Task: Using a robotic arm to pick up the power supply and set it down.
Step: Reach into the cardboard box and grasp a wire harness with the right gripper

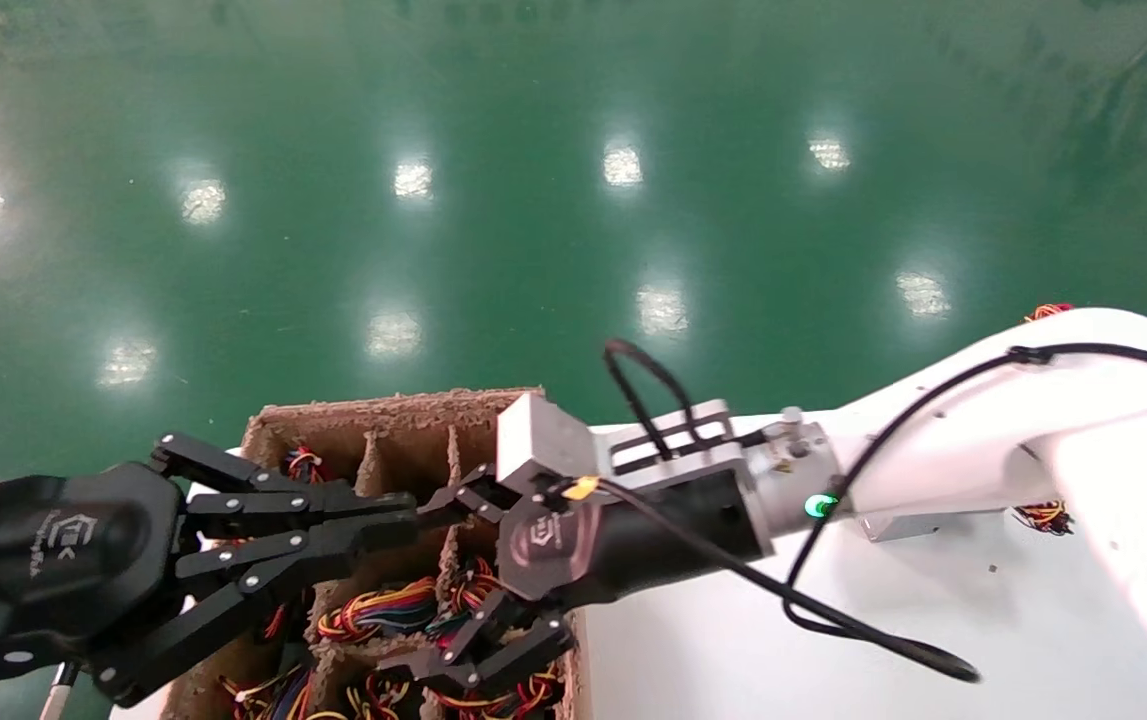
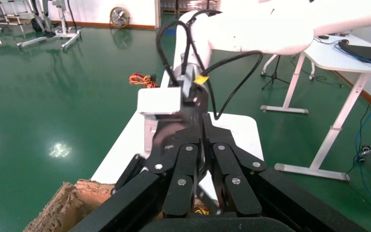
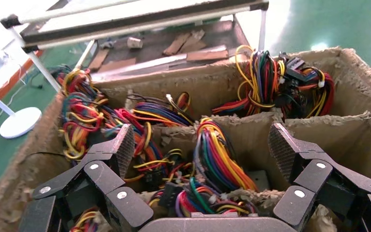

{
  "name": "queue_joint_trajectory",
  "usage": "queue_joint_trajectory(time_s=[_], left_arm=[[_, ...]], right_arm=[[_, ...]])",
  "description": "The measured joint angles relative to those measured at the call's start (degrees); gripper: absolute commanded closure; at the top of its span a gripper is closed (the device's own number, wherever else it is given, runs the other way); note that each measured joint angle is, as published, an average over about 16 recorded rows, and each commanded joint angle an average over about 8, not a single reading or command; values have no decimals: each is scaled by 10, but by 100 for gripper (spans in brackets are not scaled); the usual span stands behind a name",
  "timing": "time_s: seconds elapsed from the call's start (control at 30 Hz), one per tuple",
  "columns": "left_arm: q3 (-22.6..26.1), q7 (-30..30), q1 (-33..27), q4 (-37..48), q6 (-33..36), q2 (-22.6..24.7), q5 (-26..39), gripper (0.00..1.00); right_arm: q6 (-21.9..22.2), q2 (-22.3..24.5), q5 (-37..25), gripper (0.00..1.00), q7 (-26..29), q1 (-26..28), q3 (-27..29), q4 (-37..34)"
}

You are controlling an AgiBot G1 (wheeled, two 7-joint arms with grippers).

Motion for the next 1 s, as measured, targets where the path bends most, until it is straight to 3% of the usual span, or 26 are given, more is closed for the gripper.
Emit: queue_joint_trajectory(time_s=[0.2,0.27,0.43,0.53,1.0], left_arm=[[0,0,0,0,0,0,0,100],[0,0,0,0,0,0,0,100],[0,0,0,0,0,0,0,100],[0,0,0,0,0,0,0,100],[0,0,0,0,0,0,0,100]], right_arm=[[10,-37,-14,4,-30,23,-26,-55],[13,-46,-17,19,-38,27,-33,-66],[19,-62,-19,81,-51,33,-50,-77],[21,-67,-18,100,-53,34,-62,-74],[40,-69,6,100,-48,38,-114,-46]])
